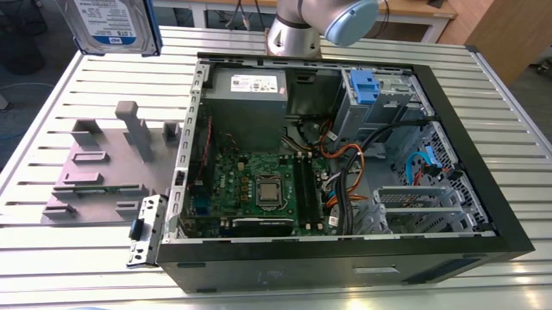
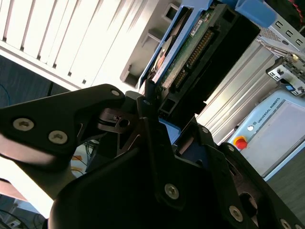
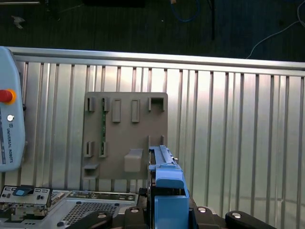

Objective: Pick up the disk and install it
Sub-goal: 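Pick up the disk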

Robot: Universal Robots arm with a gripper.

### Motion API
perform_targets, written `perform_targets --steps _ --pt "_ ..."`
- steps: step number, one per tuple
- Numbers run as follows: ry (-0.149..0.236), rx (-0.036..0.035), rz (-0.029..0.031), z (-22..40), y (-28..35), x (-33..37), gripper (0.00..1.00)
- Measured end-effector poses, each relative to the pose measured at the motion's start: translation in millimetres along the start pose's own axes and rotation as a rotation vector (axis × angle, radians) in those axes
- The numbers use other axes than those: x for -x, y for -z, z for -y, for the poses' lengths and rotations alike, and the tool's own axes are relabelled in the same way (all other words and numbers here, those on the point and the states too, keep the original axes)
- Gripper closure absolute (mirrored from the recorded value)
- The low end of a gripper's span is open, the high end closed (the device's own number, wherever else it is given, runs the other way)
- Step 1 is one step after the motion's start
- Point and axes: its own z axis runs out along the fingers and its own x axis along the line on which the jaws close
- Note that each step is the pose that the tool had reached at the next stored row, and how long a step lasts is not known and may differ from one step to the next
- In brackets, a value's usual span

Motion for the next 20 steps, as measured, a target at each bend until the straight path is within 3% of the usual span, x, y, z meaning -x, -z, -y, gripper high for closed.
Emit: perform_targets --steps 20 --pt "0.0 0.0 0.0 11.0 0.1 -0.4 0.64"
